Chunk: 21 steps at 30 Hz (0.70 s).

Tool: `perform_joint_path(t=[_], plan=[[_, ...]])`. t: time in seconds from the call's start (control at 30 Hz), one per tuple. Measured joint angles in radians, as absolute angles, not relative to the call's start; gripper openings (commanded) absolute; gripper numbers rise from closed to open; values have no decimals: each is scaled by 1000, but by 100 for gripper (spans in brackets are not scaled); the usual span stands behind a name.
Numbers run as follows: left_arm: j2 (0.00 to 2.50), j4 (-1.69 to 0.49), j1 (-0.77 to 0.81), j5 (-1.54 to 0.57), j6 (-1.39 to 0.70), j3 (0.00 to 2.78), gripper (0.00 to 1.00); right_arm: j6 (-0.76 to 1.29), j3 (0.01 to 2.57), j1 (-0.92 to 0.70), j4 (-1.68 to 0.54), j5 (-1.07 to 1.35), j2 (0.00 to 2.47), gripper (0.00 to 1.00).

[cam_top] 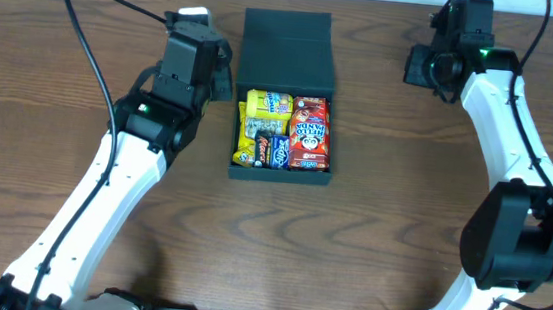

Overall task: Pack container
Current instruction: 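Release the Mars bar and raise both grippers to the lid's back corners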

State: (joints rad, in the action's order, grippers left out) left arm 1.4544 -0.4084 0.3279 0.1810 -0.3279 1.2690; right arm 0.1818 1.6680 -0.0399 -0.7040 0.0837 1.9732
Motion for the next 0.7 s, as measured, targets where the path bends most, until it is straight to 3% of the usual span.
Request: perform_joint_path(t=[0.17, 0.4, 0.7], plan=[[1517, -308, 212, 52, -378, 1269, 6, 217, 1668, -56, -662, 150, 1973, 1], [1697, -160, -12, -300, -505, 1271, 6, 326, 1668, -69, -593, 290, 2020, 2], [1988, -222, -64, -520, -600, 1446, 6, 493, 1668, -73, -463, 477, 2218, 2]])
